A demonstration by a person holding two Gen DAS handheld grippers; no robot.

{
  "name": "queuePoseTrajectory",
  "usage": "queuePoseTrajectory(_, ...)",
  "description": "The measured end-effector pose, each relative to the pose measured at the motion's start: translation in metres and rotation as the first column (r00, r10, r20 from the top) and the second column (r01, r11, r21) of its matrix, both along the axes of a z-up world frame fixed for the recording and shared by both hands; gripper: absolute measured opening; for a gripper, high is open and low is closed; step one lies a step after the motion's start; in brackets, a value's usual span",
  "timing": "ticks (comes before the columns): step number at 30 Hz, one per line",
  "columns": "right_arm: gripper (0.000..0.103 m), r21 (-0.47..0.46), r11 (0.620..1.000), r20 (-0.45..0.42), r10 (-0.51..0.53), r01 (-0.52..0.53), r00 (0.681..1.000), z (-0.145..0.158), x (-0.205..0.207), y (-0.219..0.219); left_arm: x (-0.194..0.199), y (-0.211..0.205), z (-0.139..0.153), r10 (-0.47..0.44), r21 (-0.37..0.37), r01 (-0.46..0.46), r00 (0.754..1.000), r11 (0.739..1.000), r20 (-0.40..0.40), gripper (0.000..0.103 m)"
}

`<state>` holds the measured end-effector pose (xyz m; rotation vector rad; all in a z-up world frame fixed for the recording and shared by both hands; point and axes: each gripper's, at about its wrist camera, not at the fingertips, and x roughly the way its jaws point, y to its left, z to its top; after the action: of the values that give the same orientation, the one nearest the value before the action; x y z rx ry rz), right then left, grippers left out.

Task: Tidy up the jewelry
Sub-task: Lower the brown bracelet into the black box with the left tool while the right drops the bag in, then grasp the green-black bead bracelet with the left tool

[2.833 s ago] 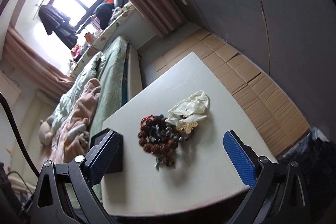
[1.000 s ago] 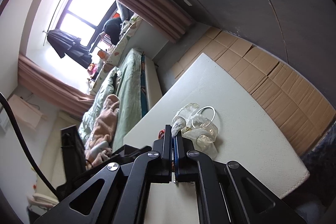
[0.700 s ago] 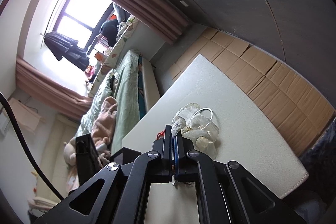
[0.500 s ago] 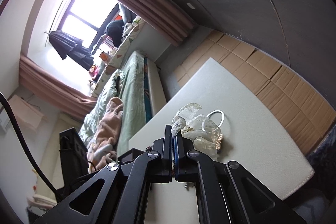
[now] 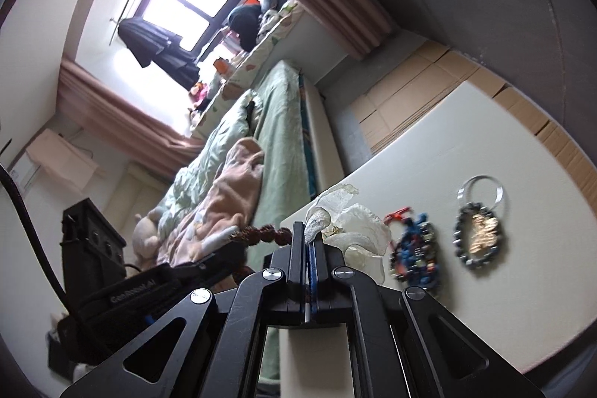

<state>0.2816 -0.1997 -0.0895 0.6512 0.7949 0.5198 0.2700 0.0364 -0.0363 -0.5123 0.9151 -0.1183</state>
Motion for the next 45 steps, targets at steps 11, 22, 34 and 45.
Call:
queuePoseTrajectory(11,0.008,-0.002,0.98,-0.058,0.196,-0.197,0.979,-0.018,0.021,0.093,-0.009,0.055,0.01,0.078,0.025,-0.078,0.997,0.997,0.019,0.02)
queuePoseTrajectory(22,0.069,-0.044,0.985,-0.134,0.159,-0.166,0.978,-0.044,0.014,0.08,-0.003,0.052,-0.007,0.041,-0.006,-0.041,0.999,0.999,-0.001,0.02)
queuePoseTrajectory(34,0.069,-0.053,0.998,-0.109,-0.024,0.018,0.994,-0.032,-0.002,-0.015,-0.007,0.054,-0.035,0.083,0.03,-0.08,0.992,0.996,-0.098,0.054)
queuePoseTrajectory(45,0.069,-0.101,0.98,-0.09,-0.181,0.171,0.979,-0.029,-0.02,-0.091,-0.025,0.0,-0.032,0.01,0.05,-0.007,0.998,0.999,-0.069,0.062)
